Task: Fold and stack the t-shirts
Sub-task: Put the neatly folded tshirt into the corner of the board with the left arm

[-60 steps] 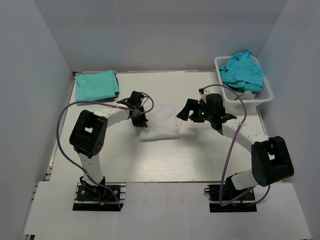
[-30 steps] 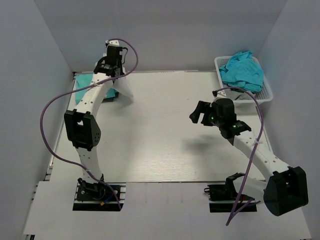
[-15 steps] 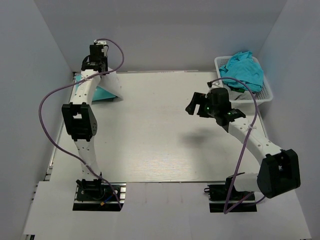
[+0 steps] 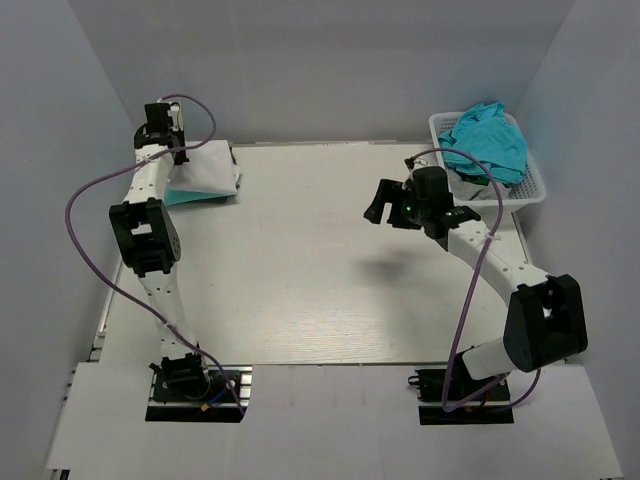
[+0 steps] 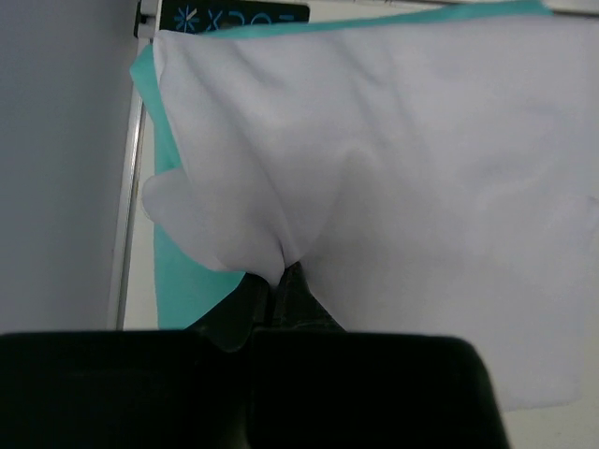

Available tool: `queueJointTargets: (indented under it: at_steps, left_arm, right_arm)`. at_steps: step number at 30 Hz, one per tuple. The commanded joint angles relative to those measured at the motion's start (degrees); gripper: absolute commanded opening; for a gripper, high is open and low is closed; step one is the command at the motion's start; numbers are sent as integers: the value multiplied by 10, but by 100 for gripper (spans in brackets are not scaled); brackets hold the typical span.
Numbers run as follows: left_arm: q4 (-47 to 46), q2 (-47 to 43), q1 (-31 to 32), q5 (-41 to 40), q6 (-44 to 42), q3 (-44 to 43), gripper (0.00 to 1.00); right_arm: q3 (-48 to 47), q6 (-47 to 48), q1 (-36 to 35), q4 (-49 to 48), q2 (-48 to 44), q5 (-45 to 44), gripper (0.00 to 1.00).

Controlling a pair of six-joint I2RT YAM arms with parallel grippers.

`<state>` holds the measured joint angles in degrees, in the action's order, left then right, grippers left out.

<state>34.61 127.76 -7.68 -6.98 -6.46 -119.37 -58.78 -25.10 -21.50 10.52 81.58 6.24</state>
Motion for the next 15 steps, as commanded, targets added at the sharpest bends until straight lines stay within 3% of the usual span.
queueJointTargets:
  at_steps: [1,2,5,6,7,9,15]
  left_arm:
    - [19,5,-10,-8,-11,-29,0]
    - [26,16,-10,-19,-6,-41,0]
    - [32,23,-22,-35,-6,-47,36]
    - [37,28,-22,-35,-6,-47,49]
    - [47,35,-27,-42,-6,-57,73]
    - [69,45,-27,-51,19,-90,100]
    - [99,51,-32,-81,78,-149,100]
  right_arm:
    - [-41,2,1,-9,12,11,90]
    - [-47,1,0,-8,22,18,90]
    - [-53,0,1,-9,36,25,90]
    - [-55,4,0,-10,39,30,90]
    - [-58,3,1,-6,44,39,90]
    - [-84,10,1,19,64,44,90]
    - [-96,5,0,10,74,64,90]
